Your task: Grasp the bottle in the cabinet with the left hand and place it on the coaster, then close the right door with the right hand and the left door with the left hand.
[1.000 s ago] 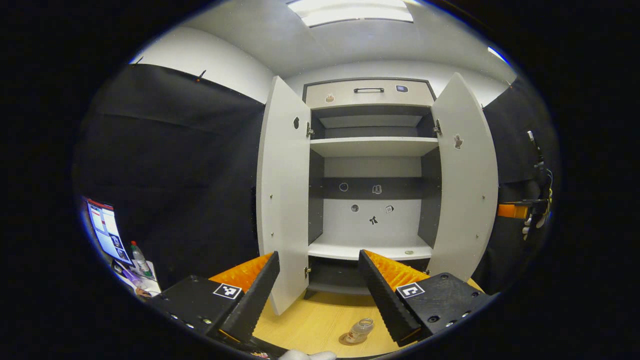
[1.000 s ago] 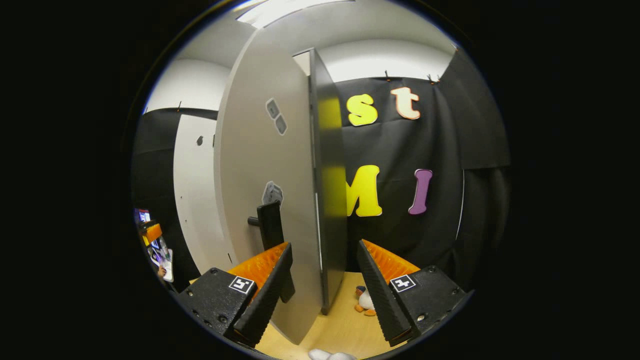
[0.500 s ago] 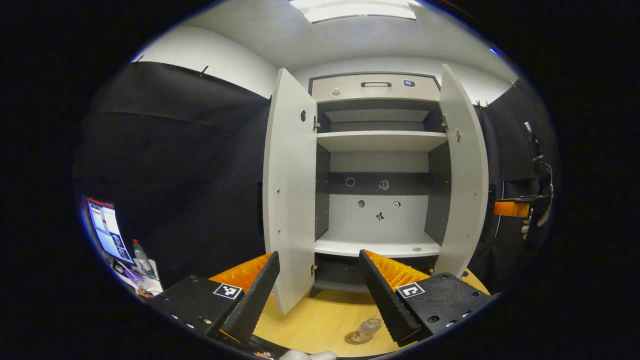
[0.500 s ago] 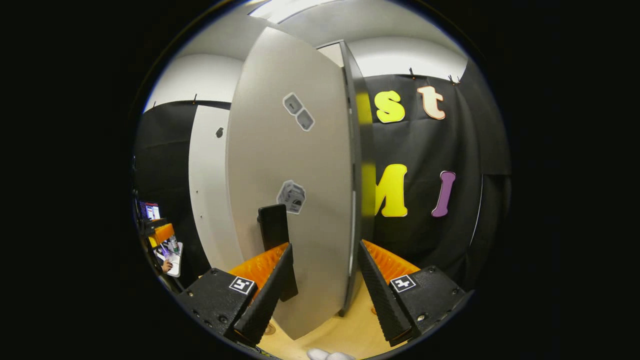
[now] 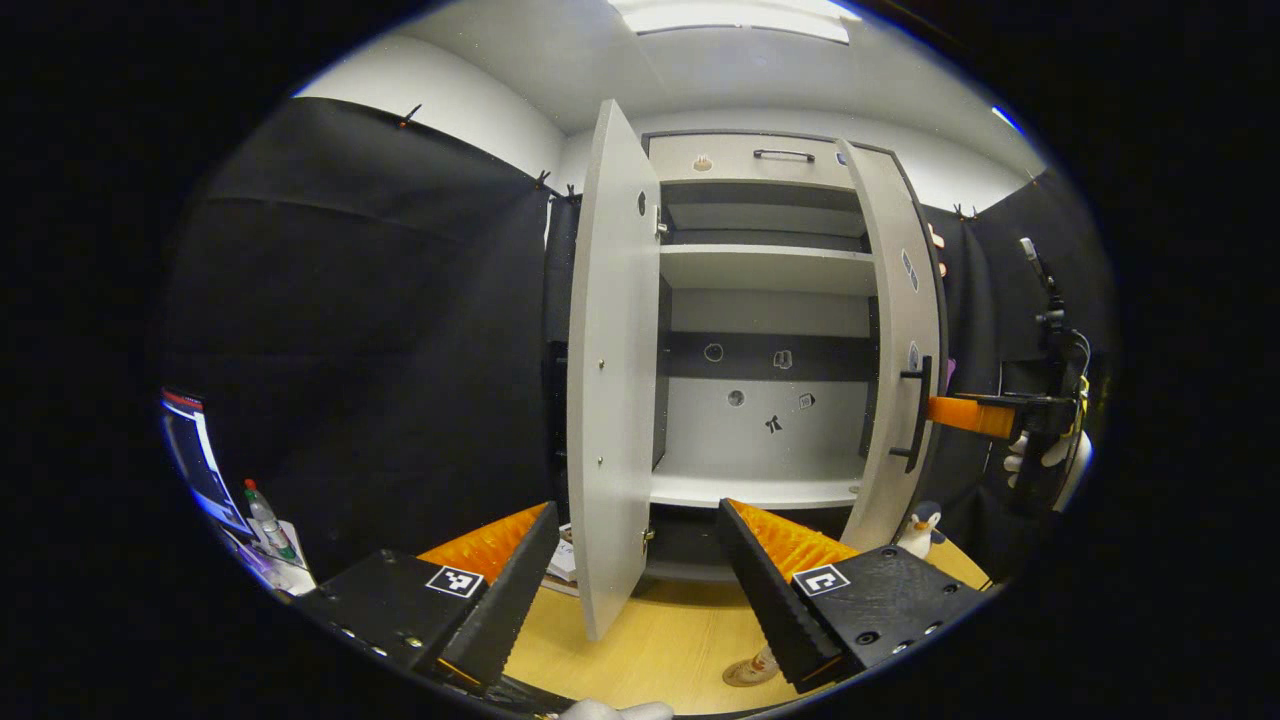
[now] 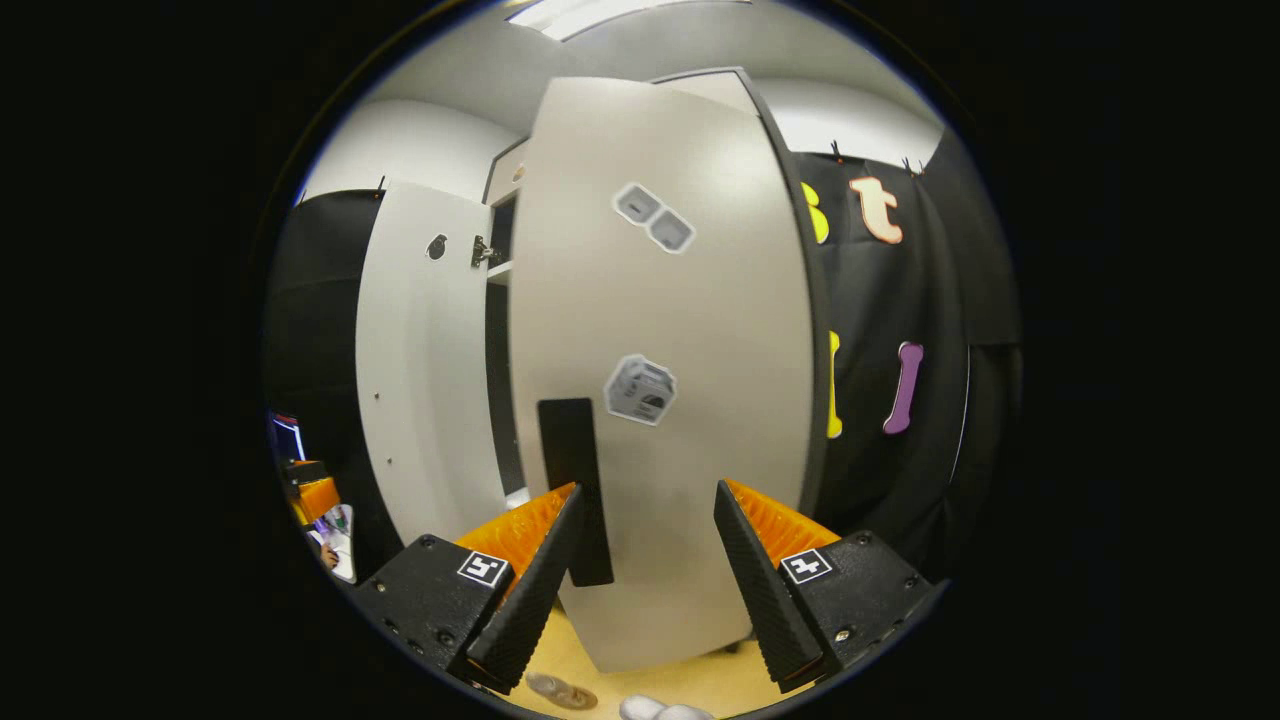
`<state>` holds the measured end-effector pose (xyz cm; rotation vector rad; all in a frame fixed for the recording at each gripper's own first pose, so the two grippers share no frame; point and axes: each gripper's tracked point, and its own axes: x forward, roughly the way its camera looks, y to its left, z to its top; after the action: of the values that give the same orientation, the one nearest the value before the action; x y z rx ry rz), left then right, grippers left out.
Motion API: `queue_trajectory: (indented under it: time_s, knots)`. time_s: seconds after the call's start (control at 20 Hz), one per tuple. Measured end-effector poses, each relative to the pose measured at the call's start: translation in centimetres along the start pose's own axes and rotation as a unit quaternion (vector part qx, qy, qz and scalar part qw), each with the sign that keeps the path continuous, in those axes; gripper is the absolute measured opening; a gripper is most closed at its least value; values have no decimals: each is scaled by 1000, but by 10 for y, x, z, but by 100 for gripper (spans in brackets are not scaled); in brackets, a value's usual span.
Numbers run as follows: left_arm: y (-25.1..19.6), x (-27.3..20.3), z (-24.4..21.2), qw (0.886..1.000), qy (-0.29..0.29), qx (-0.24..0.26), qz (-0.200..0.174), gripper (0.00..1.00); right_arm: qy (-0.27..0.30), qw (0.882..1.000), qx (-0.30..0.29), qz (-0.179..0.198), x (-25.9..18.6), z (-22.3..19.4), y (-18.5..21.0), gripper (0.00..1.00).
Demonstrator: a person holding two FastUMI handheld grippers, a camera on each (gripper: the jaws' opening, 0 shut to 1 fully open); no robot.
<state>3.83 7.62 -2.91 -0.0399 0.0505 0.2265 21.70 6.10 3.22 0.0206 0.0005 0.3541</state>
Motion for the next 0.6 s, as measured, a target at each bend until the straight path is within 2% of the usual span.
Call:
queue_trajectory:
  time_s: [0.15, 0.6]
  knots:
    - [10, 5, 4, 1000, -3, 2, -16, 96, -5, 1000, -10, -14, -6, 0, 14, 81]
    - [45, 20, 2, 999, -6, -7, -47, 96, 4, 997, -10, -79, -69, -7, 9, 81]
